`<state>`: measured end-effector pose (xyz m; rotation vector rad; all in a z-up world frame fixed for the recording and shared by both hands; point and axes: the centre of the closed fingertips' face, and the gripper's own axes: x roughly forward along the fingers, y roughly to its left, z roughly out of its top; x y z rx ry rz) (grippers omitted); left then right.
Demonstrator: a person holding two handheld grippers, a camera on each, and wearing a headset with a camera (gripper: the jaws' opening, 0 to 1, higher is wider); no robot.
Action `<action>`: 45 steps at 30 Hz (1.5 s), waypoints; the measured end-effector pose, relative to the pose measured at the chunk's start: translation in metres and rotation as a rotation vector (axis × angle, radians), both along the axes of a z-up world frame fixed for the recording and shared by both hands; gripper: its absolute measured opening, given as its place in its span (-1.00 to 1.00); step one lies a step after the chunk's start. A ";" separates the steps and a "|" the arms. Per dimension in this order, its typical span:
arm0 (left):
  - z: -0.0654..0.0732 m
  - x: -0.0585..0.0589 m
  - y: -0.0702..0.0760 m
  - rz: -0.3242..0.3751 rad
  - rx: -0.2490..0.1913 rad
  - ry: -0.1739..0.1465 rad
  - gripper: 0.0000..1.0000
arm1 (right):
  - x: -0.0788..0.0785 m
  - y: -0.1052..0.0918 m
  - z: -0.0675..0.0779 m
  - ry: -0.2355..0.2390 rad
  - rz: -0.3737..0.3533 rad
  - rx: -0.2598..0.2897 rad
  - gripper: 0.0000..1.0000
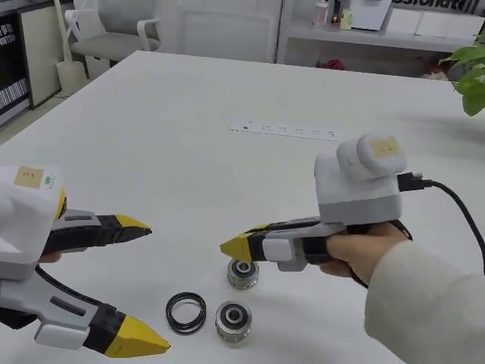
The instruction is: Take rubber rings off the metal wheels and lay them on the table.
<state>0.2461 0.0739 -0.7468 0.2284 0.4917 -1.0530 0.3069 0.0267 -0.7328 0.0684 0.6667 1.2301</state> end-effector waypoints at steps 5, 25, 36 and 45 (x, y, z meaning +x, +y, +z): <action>0.001 0.001 0.000 0.003 -0.004 -0.002 0.90 | 0.008 -0.007 0.013 -0.029 -0.029 0.038 -0.65; 0.005 0.004 0.002 0.022 -0.024 -0.008 0.90 | 0.012 -0.014 0.051 -0.233 -0.017 0.091 -0.10; 0.007 0.005 0.003 0.032 -0.036 -0.012 0.91 | 0.015 -0.020 0.064 -0.294 -0.031 0.116 0.36; 0.015 0.011 0.008 0.068 -0.072 -0.029 0.92 | 0.020 -0.033 0.069 -0.310 -0.078 0.128 0.68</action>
